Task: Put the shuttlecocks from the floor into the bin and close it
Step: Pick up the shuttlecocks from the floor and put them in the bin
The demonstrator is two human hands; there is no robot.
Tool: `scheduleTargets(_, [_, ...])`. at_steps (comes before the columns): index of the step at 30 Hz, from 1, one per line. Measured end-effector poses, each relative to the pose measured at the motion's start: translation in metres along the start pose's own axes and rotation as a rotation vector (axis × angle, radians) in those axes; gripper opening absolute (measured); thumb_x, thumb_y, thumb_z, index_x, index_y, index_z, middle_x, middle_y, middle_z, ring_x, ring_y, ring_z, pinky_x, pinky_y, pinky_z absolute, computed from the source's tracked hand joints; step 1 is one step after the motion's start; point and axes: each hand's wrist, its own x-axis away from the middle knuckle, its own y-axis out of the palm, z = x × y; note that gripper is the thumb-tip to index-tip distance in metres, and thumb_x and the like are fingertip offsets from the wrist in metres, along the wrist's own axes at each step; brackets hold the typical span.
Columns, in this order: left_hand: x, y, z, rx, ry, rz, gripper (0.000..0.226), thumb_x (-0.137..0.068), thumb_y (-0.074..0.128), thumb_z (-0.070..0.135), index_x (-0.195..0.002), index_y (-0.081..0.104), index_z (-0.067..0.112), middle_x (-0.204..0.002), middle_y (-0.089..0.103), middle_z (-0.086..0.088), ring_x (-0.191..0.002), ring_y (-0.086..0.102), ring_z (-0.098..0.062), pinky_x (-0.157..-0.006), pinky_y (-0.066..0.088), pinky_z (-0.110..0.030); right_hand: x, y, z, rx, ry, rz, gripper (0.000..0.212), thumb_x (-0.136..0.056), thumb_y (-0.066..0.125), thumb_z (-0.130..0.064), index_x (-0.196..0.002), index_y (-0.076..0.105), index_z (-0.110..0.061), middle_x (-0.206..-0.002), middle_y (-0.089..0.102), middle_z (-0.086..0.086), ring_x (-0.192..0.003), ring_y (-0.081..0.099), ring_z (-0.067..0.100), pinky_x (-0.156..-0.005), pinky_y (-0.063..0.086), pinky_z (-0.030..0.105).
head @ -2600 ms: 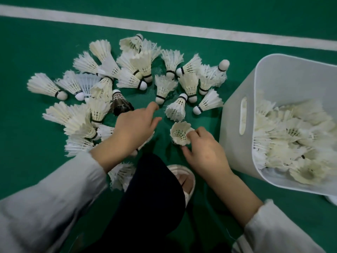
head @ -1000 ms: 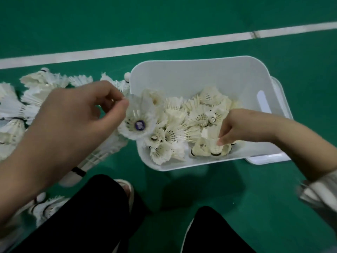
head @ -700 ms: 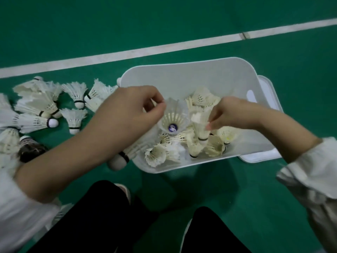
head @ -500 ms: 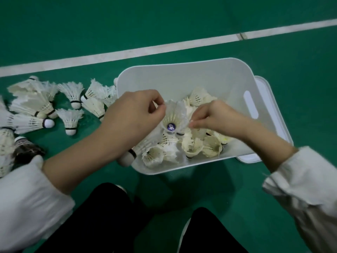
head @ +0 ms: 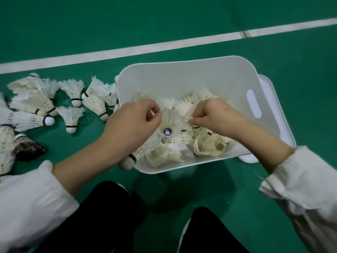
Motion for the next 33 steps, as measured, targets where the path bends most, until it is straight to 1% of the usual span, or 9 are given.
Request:
scheduleTargets(4, [0.001, 0.000, -0.003, -0.005, -0.017, 0.014, 0.013, -0.088, 0.051, 0.039, -0.089, 0.060, 0.030, -0.072, 0.061, 0.013, -0.059, 0.052, -0.002, -0.059, 0.043, -0.028, -0.003, 0.025, 0.007, 0.110, 0.009, -0.148, 0.024, -0.085, 0.065, -0.024, -0.100, 0.071, -0.006, -0.101, 0.070, 0.004, -0.080, 0.059, 0.015, -0.075, 0.045, 0.023])
scheduleTargets(9, [0.003, 0.002, 0.000, -0.025, -0.008, 0.009, 0.013, -0.088, 0.050, 0.040, -0.089, 0.059, 0.031, -0.075, 0.062, 0.012, -0.056, 0.050, -0.002, -0.055, 0.040, -0.026, -0.002, 0.044, 0.023, 0.203, 0.004, -0.277, 0.021, -0.085, 0.063, -0.018, -0.102, 0.071, -0.008, -0.105, 0.071, 0.004, -0.083, 0.057, 0.014, -0.077, 0.041, 0.022])
scheduleTargets(16, [0.002, 0.003, 0.003, -0.104, -0.009, -0.012, 0.016, -0.089, 0.048, 0.043, -0.092, 0.058, 0.032, -0.077, 0.063, 0.013, -0.064, 0.053, -0.004, -0.055, 0.038, -0.026, -0.001, 0.045, 0.026, 0.286, -0.017, -0.438, 0.037, -0.084, 0.064, -0.020, -0.121, 0.061, -0.016, -0.128, 0.058, 0.003, -0.118, 0.052, 0.022, -0.096, 0.038, 0.028])
scheduleTargets(19, [0.002, 0.002, 0.001, -0.077, -0.004, -0.013, 0.016, -0.089, 0.049, 0.042, -0.093, 0.059, 0.030, -0.078, 0.063, 0.012, -0.064, 0.053, -0.003, -0.059, 0.042, -0.028, 0.008, 0.025, 0.021, 0.141, -0.025, -0.363, 0.036, -0.086, 0.063, -0.021, -0.121, 0.059, -0.022, -0.127, 0.057, -0.002, -0.112, 0.055, 0.016, -0.090, 0.040, 0.026])
scheduleTargets(22, [0.002, 0.000, 0.001, -0.043, 0.007, -0.019, 0.016, -0.089, 0.049, 0.042, -0.094, 0.060, 0.030, -0.077, 0.061, 0.014, -0.065, 0.053, 0.001, -0.062, 0.044, -0.029, 0.021, -0.002, 0.008, -0.190, -0.080, 0.003, 0.027, -0.084, 0.065, -0.024, -0.110, 0.063, -0.030, -0.112, 0.057, -0.015, -0.087, 0.059, 0.001, -0.077, 0.049, 0.022])
scheduleTargets(24, [0.002, 0.000, 0.003, -0.017, 0.018, -0.019, 0.016, -0.089, 0.050, 0.041, -0.094, 0.061, 0.030, -0.077, 0.061, 0.015, -0.067, 0.054, 0.001, -0.063, 0.044, -0.028, 0.027, -0.013, -0.004, -0.373, -0.192, 0.146, 0.027, -0.080, 0.070, -0.024, -0.104, 0.063, -0.032, -0.112, 0.055, -0.016, -0.080, 0.060, 0.003, -0.075, 0.051, 0.021])
scheduleTargets(27, [0.003, -0.002, 0.006, 0.044, 0.032, -0.012, 0.016, -0.088, 0.052, 0.040, -0.094, 0.063, 0.029, -0.080, 0.064, 0.012, -0.070, 0.058, -0.003, -0.067, 0.048, -0.030, 0.028, -0.006, -0.021, -0.319, -0.325, 0.070, 0.029, -0.076, 0.073, -0.024, -0.103, 0.063, -0.029, -0.113, 0.054, -0.012, -0.076, 0.060, 0.006, -0.073, 0.049, 0.015])
scheduleTargets(30, [0.006, -0.002, 0.006, 0.091, 0.058, -0.005, 0.016, -0.087, 0.053, 0.039, -0.087, 0.065, 0.028, -0.076, 0.064, 0.011, -0.068, 0.058, -0.004, -0.069, 0.050, -0.034, 0.023, 0.009, -0.028, -0.186, -0.351, 0.015, 0.015, -0.079, 0.070, -0.029, -0.093, 0.069, -0.024, -0.105, 0.056, -0.011, -0.082, 0.059, 0.007, -0.075, 0.046, 0.021])
scheduleTargets(33, [0.012, -0.002, 0.006, 0.126, 0.079, -0.006, 0.016, -0.087, 0.053, 0.039, -0.085, 0.065, 0.028, -0.073, 0.064, 0.012, -0.066, 0.058, -0.002, -0.068, 0.050, -0.034, 0.022, 0.014, -0.027, -0.132, -0.354, -0.013, 0.022, -0.079, 0.067, -0.037, -0.098, 0.069, -0.025, -0.108, 0.055, -0.011, -0.091, 0.058, 0.010, -0.078, 0.047, 0.025])
